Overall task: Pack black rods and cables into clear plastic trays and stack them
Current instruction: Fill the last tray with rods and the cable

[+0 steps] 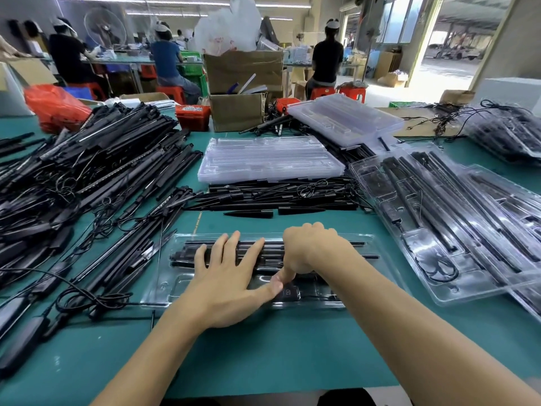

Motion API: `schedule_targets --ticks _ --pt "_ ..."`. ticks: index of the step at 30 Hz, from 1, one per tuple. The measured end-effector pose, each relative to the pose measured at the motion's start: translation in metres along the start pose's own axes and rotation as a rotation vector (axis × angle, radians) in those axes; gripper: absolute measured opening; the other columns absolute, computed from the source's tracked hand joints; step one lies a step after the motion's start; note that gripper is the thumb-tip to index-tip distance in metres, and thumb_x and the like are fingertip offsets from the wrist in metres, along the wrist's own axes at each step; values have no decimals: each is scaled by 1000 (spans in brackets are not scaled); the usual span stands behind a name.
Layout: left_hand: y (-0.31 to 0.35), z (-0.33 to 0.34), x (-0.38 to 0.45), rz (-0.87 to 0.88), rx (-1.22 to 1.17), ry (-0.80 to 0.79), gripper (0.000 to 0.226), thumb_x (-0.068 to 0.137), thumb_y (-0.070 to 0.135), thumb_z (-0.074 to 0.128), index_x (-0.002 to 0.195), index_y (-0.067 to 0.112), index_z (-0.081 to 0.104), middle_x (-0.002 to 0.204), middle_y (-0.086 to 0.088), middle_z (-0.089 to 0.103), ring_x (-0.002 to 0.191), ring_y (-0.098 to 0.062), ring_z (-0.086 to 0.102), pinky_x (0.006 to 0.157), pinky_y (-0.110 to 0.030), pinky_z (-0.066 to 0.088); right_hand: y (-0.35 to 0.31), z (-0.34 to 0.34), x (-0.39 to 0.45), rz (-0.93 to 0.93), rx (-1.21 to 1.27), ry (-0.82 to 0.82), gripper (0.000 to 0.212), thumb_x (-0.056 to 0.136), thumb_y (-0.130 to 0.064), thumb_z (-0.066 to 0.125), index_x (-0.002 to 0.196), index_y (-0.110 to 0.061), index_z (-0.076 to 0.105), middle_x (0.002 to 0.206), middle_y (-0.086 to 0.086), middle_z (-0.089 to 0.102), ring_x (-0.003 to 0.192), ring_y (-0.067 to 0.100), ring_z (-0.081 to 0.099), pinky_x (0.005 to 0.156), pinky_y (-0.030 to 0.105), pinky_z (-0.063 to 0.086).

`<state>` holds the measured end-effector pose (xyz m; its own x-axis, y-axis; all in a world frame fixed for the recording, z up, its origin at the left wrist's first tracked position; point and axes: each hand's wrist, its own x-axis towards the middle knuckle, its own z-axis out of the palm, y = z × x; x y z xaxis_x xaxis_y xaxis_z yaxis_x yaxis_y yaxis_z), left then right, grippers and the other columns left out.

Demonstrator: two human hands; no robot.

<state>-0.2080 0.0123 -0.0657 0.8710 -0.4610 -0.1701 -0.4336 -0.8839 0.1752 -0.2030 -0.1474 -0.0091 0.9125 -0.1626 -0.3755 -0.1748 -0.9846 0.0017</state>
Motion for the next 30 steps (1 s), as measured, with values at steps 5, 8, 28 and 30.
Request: schedule_targets --ticks 5,8,28,30 --pt "0 -2 -1 31 39 -52 118 55 99 7 153 41 -24 162 -4 -31 144 -17 -39 117 -55 -20 -6 -5 1 2 -64 -39 66 73 -64 77 113 -19 49 133 12 52 127 31 38 100 41 33" --pt "0 -1 0 36 66 -59 116 56 99 5 152 41 -26 162 -4 -33 144 -18 -40 117 -56 -20 -8 -9 1 -1 -74 -58 63 73 -63 78 94 -15 44 113 7 57 124 30 40 89 40 34" --pt "-9 6 4 66 57 -65 88 90 78 24 152 41 -26 161 -2 -34 142 -18 -43 116 -54 -24 -13 -16 -12 -177 -121 -176 54 95 -42 64 138 -10 52 130 5 60 117 29 59 88 35 46" --pt "-8 6 4 58 53 -65 92 84 83 19 152 41 -26 161 -2 -34 142 -18 -42 116 -55 -23 -11 -16 -12 -182 -113 -174 52 95 -41 65 135 -9 54 127 5 61 114 29 61 83 34 45"
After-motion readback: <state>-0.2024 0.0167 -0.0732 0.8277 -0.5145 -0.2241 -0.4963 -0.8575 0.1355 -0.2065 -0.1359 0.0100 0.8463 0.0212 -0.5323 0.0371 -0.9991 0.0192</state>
